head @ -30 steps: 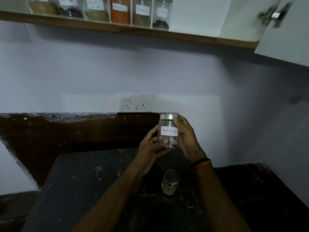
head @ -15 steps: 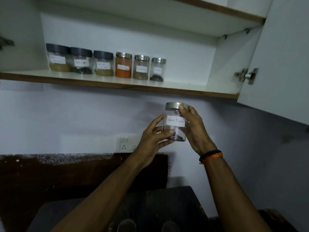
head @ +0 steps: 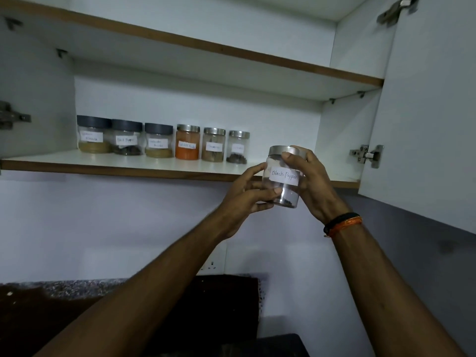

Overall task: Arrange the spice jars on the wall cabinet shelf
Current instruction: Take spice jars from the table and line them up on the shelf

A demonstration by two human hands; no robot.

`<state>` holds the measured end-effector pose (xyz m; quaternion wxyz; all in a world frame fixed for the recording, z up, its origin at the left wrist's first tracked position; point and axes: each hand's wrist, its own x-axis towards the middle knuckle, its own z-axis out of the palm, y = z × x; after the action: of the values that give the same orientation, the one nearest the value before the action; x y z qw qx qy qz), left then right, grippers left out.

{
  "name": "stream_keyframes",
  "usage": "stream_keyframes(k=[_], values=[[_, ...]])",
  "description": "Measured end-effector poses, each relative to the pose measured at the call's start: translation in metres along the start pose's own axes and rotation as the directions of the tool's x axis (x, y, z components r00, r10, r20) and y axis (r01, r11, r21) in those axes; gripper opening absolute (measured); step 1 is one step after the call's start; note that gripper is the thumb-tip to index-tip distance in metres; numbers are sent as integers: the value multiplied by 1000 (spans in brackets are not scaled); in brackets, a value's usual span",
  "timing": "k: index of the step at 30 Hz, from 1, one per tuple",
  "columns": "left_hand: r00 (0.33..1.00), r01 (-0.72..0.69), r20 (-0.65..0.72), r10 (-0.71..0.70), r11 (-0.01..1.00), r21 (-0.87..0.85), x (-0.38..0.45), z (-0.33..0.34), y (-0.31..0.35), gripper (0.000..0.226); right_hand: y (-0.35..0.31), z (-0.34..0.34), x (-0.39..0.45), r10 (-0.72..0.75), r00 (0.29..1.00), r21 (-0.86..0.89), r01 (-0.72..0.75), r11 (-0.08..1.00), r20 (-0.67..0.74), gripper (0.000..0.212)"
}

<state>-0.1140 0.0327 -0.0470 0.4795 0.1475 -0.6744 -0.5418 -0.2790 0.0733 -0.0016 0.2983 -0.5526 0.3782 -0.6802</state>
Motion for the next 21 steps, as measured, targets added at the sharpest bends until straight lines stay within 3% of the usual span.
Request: stream_keyframes(k=[3, 5, 7, 11, 13, 15, 21], values=[[1000, -2, 23, 0, 992, 124, 9, -1, 7, 74, -4, -6, 5, -22, 999, -1, 22, 1000, -28, 50], [999, -42, 43, 28, 931, 363, 17, -2, 11, 70, -5, -9, 9, -46, 997, -36, 43, 998, -65, 52], [993, -119, 96, 75, 756, 643, 29, -4, 15, 66, -6, -13, 13, -68, 993, -68, 62, 996, -94, 53], [976, -215, 216, 40, 381, 899, 53, -16, 21, 73, -6, -22, 24, -80, 985, -129, 60, 990, -153, 49], [970, -225, 238, -46, 199, 954, 67, -25, 21, 75, -7, -27, 30, -84, 981, -155, 57, 986, -176, 50], [955, -229, 241, -172, 92, 969, 79, -32, 19, 74, -8, -31, 38, -97, 978, -152, 69, 986, -184, 49], [909, -303, 274, -314, -46, 952, 114, -42, 20, 56, -8, -34, 71, -152, 974, -236, 109, 966, -170, 43]])
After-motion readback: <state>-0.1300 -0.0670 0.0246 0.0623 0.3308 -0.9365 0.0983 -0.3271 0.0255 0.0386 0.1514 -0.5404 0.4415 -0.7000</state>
